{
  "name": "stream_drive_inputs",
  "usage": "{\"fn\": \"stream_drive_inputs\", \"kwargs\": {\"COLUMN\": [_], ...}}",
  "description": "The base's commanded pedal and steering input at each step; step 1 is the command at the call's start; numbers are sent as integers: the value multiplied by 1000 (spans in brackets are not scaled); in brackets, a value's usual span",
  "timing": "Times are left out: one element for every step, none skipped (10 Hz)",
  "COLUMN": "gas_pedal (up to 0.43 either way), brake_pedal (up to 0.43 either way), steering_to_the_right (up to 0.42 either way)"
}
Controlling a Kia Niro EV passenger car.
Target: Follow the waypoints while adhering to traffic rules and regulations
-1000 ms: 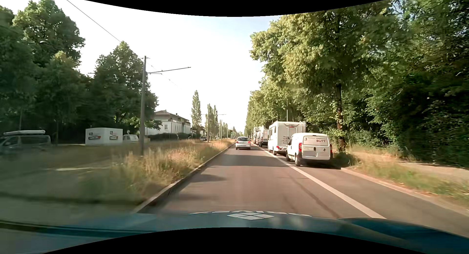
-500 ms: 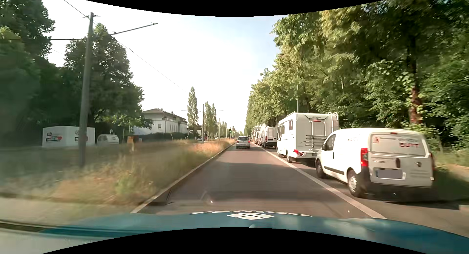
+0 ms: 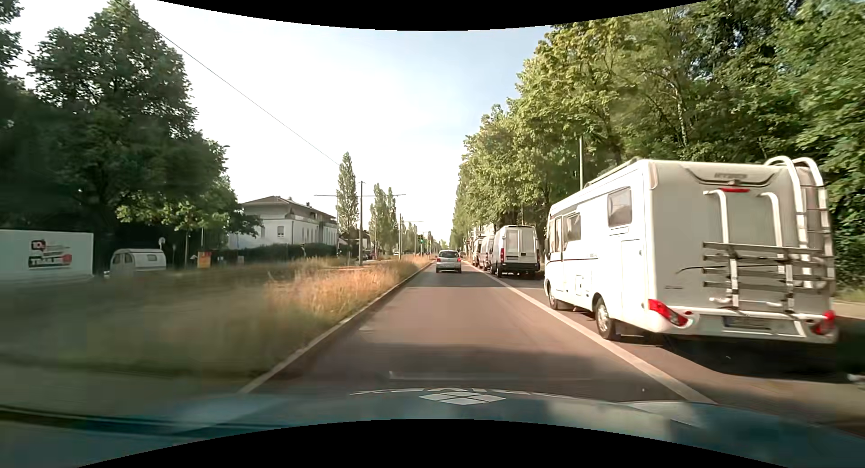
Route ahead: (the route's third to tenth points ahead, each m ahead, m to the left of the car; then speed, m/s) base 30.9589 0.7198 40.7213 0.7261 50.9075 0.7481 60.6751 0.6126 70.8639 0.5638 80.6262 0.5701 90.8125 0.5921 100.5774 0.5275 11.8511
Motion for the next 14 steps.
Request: {"fn": "stream_drive_inputs", "kwargs": {"gas_pedal": [189, 197, 197, 197, 197, 197, 197, 197, 197, 197, 197, 197, 197, 197], "brake_pedal": [0, 0, 0, 0, 0, 0, 0, 0, 0, 0, 0, 0, 0, 0], "steering_to_the_right": [-1, -1, -1, -1, -1, -1, -1, -1, -1, -2, -2, -3, -3, -3]}}
